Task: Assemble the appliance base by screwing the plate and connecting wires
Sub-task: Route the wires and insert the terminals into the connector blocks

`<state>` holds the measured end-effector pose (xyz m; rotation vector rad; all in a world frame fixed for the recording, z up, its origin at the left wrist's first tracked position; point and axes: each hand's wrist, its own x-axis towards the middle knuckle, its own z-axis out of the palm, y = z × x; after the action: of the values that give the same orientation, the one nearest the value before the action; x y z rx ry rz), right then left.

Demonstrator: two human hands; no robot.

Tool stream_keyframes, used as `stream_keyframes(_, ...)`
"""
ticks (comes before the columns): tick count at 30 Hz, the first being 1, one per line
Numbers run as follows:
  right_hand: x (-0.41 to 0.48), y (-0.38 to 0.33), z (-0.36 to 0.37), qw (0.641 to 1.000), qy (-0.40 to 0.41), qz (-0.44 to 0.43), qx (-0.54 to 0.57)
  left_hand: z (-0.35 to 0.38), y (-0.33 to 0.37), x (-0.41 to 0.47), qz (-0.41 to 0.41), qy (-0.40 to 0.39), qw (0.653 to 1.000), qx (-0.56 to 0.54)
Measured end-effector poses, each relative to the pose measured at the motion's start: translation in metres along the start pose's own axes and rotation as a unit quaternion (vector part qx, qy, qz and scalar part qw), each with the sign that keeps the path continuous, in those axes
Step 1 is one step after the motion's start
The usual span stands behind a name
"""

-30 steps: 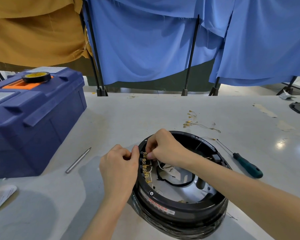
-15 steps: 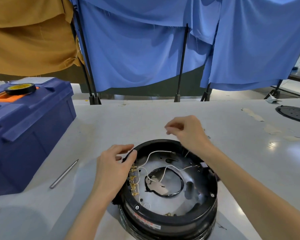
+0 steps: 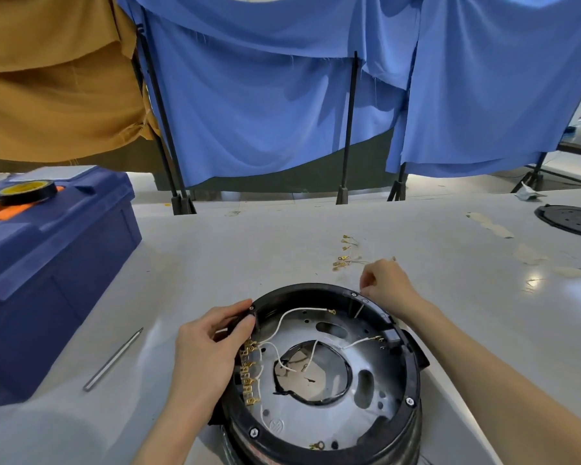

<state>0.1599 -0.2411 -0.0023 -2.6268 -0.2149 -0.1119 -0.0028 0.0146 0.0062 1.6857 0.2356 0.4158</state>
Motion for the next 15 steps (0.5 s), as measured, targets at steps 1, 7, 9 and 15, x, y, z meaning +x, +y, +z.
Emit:
stream_keyframes(1, 0.001, 0.002, 0.001, 1.000, -0.003, 0.001, -0.002, 0.000, 0.000, 0.000, -0.001, 0.001, 1.000, -0.002)
stream_keyframes(7, 0.001, 0.007, 0.004, 0.998, -0.037, -0.011, -0.051, 0.000, 0.000, -0.001, 0.005, -0.003, 1.000, -0.016)
stream_keyframes(9, 0.002, 0.006, 0.006, 0.996, -0.042, -0.009, -0.072, 0.000, 0.001, -0.001, 0.005, -0.005, 1.000, -0.017)
stream_keyframes(15, -0.007, -0.005, -0.010, 0.998, -0.006, 0.007, 0.068, -0.001, 0.008, -0.003, 0.028, -0.007, 0.999, 0.036)
